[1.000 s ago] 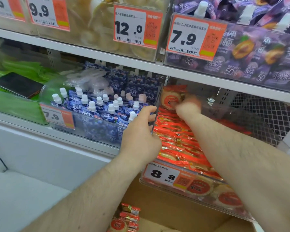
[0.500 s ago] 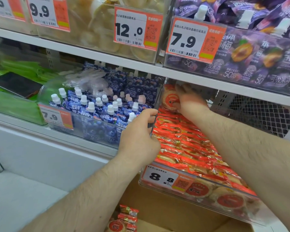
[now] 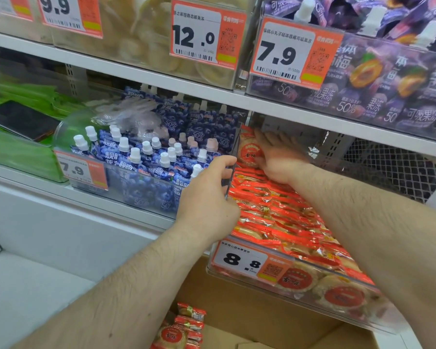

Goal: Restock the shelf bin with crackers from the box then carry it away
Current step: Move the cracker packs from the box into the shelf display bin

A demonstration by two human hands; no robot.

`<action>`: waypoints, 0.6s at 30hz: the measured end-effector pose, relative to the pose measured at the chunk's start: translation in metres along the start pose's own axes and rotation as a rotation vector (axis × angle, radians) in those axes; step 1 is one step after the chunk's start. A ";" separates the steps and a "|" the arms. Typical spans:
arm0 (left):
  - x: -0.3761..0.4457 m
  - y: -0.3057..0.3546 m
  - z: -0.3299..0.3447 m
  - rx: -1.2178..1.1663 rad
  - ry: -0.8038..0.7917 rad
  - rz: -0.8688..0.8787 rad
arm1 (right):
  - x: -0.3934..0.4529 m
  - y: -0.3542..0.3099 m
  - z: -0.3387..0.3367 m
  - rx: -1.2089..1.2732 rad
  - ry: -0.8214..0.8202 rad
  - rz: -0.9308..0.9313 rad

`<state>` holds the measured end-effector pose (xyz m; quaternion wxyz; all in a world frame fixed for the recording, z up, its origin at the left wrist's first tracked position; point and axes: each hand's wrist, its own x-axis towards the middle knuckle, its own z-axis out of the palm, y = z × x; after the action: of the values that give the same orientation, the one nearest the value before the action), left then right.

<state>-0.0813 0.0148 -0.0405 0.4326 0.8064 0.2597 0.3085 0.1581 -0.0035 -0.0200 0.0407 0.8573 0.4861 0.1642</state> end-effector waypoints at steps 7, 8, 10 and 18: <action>-0.003 0.001 0.000 0.036 0.015 -0.005 | -0.007 0.012 -0.018 0.107 0.026 0.024; -0.003 0.001 0.000 0.039 0.015 -0.006 | -0.010 0.012 -0.020 0.062 0.071 0.012; -0.003 0.001 0.001 0.040 0.017 -0.010 | -0.012 0.009 -0.023 -0.022 0.128 -0.020; -0.001 -0.001 0.000 0.019 0.015 -0.001 | 0.008 -0.022 0.003 0.105 -0.081 -0.034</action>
<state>-0.0822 0.0147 -0.0413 0.4232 0.8080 0.2664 0.3115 0.1447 0.0150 -0.0261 0.0183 0.8558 0.5066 0.1029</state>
